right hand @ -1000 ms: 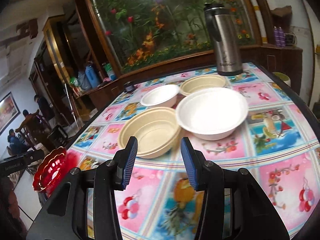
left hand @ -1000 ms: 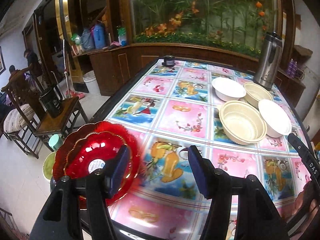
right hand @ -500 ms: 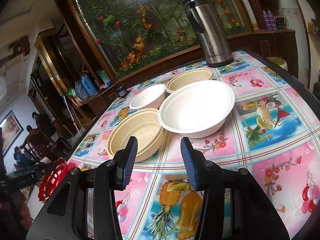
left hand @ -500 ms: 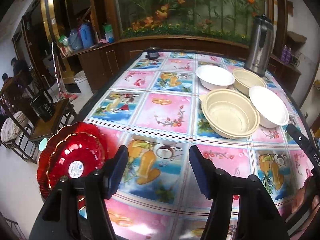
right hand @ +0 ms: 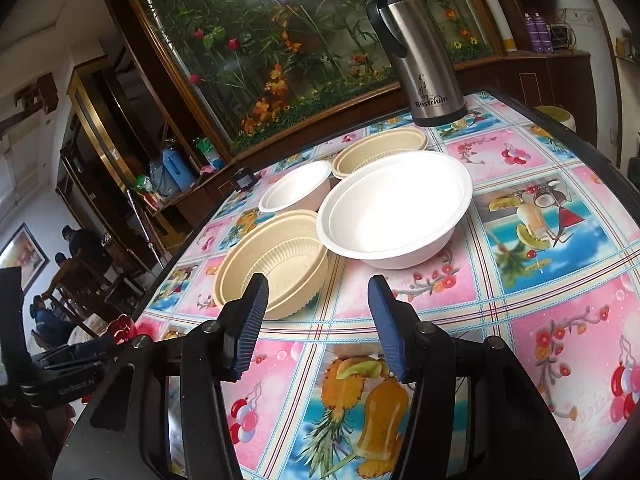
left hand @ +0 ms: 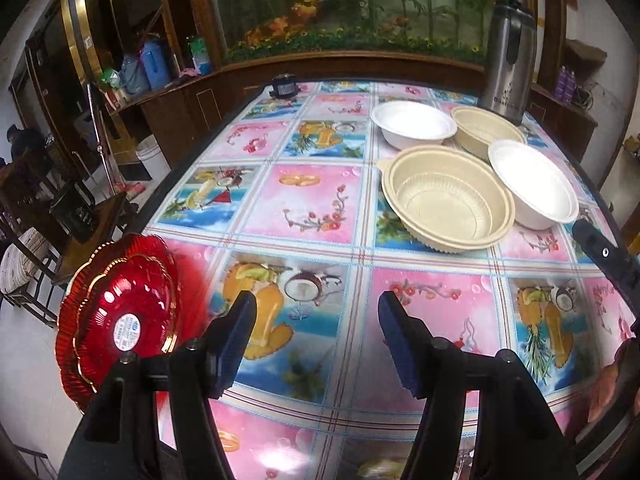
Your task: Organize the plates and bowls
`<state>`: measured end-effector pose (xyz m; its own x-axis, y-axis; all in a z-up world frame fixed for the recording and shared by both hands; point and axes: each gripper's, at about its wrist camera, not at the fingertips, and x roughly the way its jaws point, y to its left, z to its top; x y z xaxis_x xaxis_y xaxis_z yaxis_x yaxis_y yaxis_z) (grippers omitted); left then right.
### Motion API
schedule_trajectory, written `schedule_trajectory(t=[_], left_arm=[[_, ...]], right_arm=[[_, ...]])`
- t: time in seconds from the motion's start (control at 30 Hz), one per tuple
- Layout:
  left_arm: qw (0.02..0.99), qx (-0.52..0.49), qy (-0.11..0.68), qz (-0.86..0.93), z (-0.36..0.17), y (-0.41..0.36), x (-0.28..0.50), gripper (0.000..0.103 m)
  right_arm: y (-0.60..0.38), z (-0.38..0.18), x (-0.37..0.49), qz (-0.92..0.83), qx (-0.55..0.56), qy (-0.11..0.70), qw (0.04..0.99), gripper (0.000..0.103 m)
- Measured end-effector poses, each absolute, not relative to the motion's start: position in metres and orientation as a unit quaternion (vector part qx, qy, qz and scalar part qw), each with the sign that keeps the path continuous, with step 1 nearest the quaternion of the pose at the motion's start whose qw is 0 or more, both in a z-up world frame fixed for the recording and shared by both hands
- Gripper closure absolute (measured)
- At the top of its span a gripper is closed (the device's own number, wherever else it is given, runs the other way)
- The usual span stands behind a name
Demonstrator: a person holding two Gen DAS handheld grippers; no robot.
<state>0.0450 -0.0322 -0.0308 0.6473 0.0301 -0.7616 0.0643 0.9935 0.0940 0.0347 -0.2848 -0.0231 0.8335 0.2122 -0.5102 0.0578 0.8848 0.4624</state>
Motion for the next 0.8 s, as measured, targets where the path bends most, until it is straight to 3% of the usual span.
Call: schedule_trajectory(t=[0.8], left_arm=[[0.899, 0.063, 0.433, -0.016, -0.0395, -0.0342, 0.0424, 0.039]], right_arm=[[-0.2785, -0.0245, 0.0376, 0.043, 0.227, 0.3, 0.925, 0.051]])
